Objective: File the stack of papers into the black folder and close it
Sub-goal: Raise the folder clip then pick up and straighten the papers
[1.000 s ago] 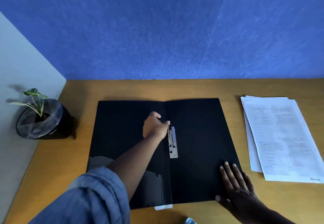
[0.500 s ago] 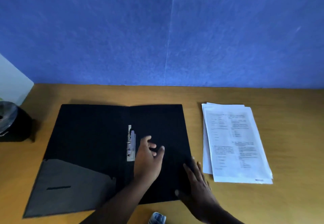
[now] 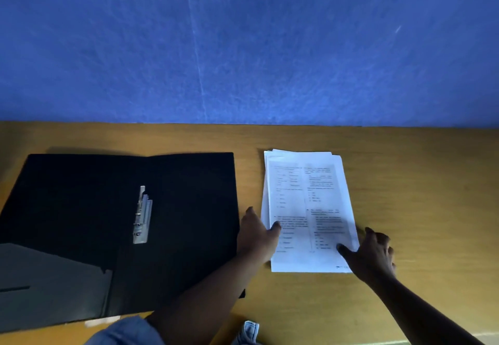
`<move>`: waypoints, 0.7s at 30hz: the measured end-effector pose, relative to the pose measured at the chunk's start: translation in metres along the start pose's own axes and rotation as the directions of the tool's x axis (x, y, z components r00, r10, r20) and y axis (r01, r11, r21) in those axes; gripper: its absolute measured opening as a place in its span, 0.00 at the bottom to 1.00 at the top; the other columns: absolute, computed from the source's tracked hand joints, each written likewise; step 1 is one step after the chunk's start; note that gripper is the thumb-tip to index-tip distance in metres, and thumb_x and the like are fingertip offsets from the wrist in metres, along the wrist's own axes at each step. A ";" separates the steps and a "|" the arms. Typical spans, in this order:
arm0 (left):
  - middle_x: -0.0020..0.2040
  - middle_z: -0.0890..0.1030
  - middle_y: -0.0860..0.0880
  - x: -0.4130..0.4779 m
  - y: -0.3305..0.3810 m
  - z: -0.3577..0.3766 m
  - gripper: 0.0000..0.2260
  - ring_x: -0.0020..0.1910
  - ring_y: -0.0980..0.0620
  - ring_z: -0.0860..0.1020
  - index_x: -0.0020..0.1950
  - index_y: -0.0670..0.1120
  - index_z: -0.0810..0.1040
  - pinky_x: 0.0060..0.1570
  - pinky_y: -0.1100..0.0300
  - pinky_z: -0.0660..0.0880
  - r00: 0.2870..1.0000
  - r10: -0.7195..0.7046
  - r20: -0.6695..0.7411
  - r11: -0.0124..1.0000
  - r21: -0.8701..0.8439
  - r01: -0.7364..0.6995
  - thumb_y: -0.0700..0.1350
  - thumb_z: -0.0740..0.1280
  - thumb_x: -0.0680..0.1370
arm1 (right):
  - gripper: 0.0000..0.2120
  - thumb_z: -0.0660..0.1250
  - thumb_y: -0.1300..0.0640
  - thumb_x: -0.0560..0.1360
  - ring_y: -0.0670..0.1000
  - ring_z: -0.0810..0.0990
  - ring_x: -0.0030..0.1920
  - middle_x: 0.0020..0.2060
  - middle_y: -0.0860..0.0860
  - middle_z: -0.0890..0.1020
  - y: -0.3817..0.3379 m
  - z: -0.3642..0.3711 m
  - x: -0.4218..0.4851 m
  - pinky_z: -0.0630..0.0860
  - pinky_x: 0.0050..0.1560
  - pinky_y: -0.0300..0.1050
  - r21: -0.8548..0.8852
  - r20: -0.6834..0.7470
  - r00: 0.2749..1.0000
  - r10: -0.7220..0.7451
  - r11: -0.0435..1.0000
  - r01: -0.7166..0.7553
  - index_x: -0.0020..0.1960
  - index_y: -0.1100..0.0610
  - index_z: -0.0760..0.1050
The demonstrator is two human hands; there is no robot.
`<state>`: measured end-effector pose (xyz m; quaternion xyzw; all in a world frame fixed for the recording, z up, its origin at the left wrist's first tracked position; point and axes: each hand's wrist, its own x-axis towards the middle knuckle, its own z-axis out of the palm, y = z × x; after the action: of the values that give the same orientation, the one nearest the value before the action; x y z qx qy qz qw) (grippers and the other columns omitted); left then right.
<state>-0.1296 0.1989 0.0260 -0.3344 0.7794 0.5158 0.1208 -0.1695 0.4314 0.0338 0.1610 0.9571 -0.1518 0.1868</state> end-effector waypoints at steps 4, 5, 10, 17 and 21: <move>0.63 0.75 0.45 0.004 0.012 0.015 0.26 0.55 0.47 0.78 0.66 0.44 0.68 0.40 0.63 0.72 0.999 -0.027 -0.018 1.000 0.013 0.027 0.54 0.72 0.74 | 0.35 0.71 0.42 0.70 0.63 0.64 0.67 0.67 0.59 0.67 0.007 -0.003 0.007 0.70 0.63 0.61 -0.007 0.032 0.998 -0.063 0.998 0.063 0.72 0.53 0.65; 0.57 0.77 0.47 0.006 0.015 0.016 0.22 0.49 0.49 0.79 0.60 0.45 0.70 0.34 0.63 0.70 0.999 -0.046 -0.022 0.999 -0.010 0.046 0.54 0.72 0.73 | 0.34 0.70 0.42 0.71 0.63 0.64 0.66 0.66 0.59 0.67 0.008 -0.003 0.007 0.71 0.63 0.61 -0.016 0.040 0.996 -0.085 0.996 0.086 0.72 0.52 0.66; 0.42 0.83 0.52 0.021 0.029 0.013 0.09 0.33 0.58 0.78 0.45 0.47 0.80 0.24 0.68 0.68 0.982 -0.130 0.140 0.949 -0.270 0.164 0.51 0.75 0.71 | 0.33 0.67 0.41 0.73 0.63 0.64 0.66 0.67 0.58 0.65 0.008 -0.004 0.008 0.72 0.62 0.62 -0.047 0.073 0.990 -0.123 0.991 0.127 0.72 0.54 0.64; 0.47 0.84 0.56 0.028 0.042 0.014 0.05 0.44 0.59 0.81 0.45 0.52 0.80 0.35 0.64 0.73 0.968 -0.033 0.247 0.949 -0.297 0.108 0.48 0.74 0.72 | 0.37 0.67 0.38 0.72 0.63 0.65 0.66 0.67 0.58 0.65 0.014 0.000 0.010 0.73 0.61 0.61 -0.070 0.069 0.986 -0.149 0.986 0.154 0.74 0.54 0.62; 0.49 0.82 0.54 0.025 0.049 0.012 0.09 0.46 0.54 0.80 0.52 0.50 0.76 0.38 0.60 0.76 0.991 0.008 0.137 0.972 -0.235 0.025 0.50 0.70 0.74 | 0.38 0.66 0.36 0.72 0.62 0.65 0.65 0.67 0.57 0.65 0.017 0.005 0.011 0.73 0.59 0.60 -0.100 0.048 0.988 -0.145 0.984 0.150 0.74 0.54 0.61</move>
<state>-0.1821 0.2113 0.0432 -0.3138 0.7009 0.6261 0.1355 -0.1716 0.4474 0.0205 0.0766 0.9691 -0.1185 0.2025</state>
